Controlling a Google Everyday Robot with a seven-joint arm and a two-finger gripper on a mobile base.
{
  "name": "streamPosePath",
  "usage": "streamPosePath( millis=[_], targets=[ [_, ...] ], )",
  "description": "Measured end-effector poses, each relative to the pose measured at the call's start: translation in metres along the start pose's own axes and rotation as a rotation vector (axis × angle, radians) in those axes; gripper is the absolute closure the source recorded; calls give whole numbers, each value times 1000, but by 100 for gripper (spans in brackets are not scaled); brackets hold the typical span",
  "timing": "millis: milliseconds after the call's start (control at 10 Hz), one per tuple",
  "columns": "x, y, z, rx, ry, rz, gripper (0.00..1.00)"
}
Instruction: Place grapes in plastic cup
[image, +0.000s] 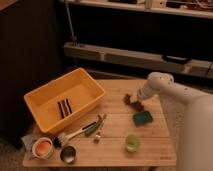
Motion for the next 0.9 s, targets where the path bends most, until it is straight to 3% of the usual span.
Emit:
streamPosePath(
  millis=[300,400,500,700,900],
  targets=[
    [-4,6,-13,-77,0,45,97],
    [-9,9,-26,-120,-11,67,100],
    [-13,10,-44,-177,-27,94,100],
    [-23,14,-98,-293,-85,130,100],
    [-23,18,-150,-353,-130,133,100]
  ],
)
